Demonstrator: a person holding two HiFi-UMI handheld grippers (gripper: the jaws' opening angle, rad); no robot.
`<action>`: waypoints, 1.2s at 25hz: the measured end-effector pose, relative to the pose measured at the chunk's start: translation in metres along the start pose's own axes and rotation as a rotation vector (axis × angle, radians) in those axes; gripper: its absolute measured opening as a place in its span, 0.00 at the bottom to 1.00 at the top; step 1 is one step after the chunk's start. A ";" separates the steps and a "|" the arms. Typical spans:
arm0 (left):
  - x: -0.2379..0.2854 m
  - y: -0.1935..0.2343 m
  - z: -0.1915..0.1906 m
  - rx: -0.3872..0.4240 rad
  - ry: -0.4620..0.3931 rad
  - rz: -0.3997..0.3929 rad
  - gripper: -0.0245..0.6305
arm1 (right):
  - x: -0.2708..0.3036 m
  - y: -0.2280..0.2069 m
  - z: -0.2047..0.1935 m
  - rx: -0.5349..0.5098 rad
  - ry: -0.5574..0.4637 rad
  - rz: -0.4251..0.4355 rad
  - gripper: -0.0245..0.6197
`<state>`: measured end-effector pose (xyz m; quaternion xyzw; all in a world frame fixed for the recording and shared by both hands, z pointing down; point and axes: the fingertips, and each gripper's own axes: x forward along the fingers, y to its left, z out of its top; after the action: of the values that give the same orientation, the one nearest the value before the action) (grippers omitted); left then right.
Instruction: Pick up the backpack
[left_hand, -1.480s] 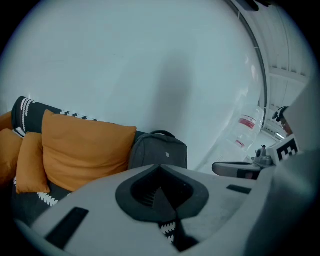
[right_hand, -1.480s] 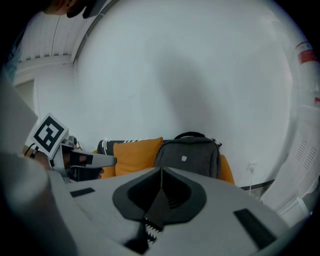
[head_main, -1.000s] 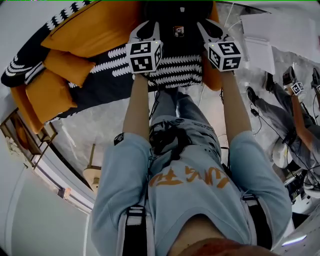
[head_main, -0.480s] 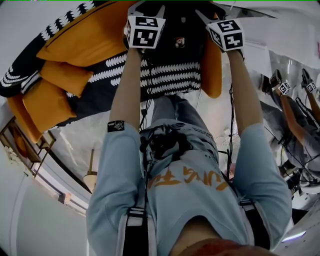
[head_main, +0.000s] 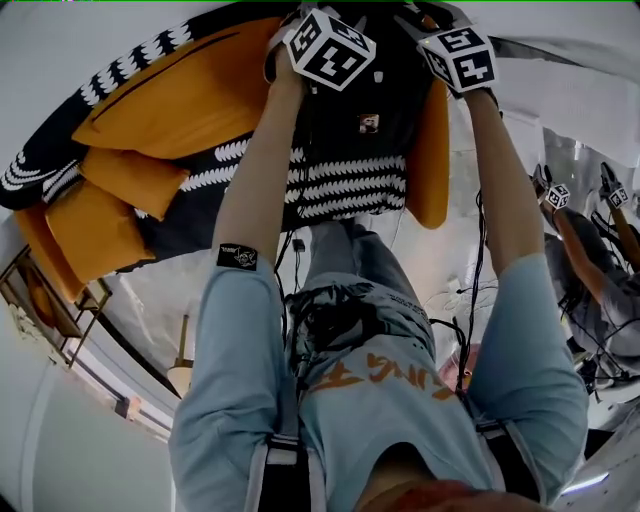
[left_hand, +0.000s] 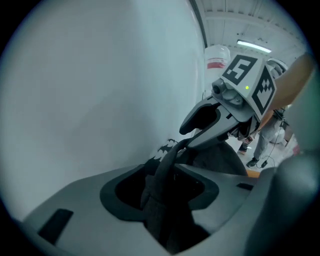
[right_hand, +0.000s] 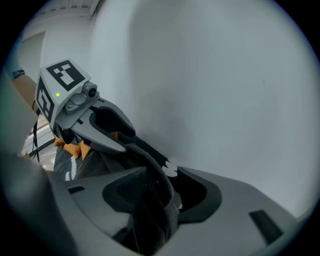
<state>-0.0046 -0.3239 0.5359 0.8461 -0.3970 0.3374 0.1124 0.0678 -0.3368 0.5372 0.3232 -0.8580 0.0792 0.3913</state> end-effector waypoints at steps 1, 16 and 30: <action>0.005 0.000 -0.001 0.017 0.009 -0.005 0.32 | 0.003 -0.001 0.000 -0.010 0.008 0.005 0.35; 0.053 -0.015 -0.010 0.451 0.194 -0.001 0.15 | 0.044 0.020 -0.013 -0.367 0.294 0.069 0.12; -0.033 -0.080 -0.016 0.570 0.076 0.019 0.11 | -0.043 0.088 -0.019 -0.746 0.222 0.010 0.12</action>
<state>0.0320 -0.2444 0.5323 0.8267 -0.2896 0.4677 -0.1183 0.0465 -0.2399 0.5298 0.1437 -0.7818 -0.2019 0.5721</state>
